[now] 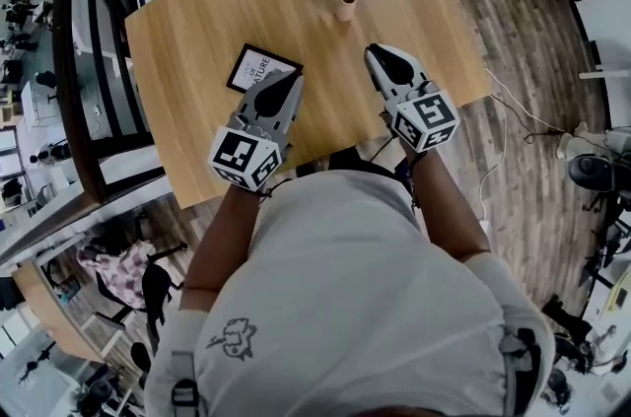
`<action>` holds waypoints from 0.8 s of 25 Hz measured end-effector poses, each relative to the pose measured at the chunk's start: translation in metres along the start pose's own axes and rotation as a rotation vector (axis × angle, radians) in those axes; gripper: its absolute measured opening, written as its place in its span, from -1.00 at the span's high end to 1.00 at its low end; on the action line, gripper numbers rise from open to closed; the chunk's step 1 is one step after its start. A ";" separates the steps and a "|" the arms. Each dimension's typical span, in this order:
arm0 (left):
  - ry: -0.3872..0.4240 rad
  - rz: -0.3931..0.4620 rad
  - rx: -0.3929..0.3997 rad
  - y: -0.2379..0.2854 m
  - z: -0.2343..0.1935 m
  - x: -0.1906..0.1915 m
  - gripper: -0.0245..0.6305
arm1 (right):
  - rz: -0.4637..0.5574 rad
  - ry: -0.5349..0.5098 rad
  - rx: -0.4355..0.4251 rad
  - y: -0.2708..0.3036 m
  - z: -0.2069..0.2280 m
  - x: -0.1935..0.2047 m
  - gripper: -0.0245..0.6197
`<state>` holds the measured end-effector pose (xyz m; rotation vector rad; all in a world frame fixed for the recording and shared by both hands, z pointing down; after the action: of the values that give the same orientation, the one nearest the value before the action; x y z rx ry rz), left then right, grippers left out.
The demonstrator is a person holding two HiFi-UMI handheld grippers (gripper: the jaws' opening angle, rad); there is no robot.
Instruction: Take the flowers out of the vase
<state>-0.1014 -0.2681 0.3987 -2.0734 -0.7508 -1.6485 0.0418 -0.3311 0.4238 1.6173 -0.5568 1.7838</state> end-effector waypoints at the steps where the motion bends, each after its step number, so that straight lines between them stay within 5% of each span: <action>1: -0.001 -0.005 -0.011 0.003 -0.002 0.002 0.91 | -0.009 0.004 -0.006 0.005 0.006 0.003 0.78; 20: -0.088 -0.077 -0.161 0.085 -0.051 0.058 0.91 | -0.221 0.016 -0.094 0.095 0.106 0.084 0.51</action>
<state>-0.0780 -0.3550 0.4692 -2.2671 -0.7577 -1.7198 0.0471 -0.4554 0.5333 1.5358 -0.4296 1.5841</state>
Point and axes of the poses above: the fingertips, and each gripper's own axes: y forward along the fingers, z to its right, x out of its underside, the point moved 2 cm from there along -y, backward along the fingers, and after that the axes turned 6 degrees about z, right-handed, at the moved point
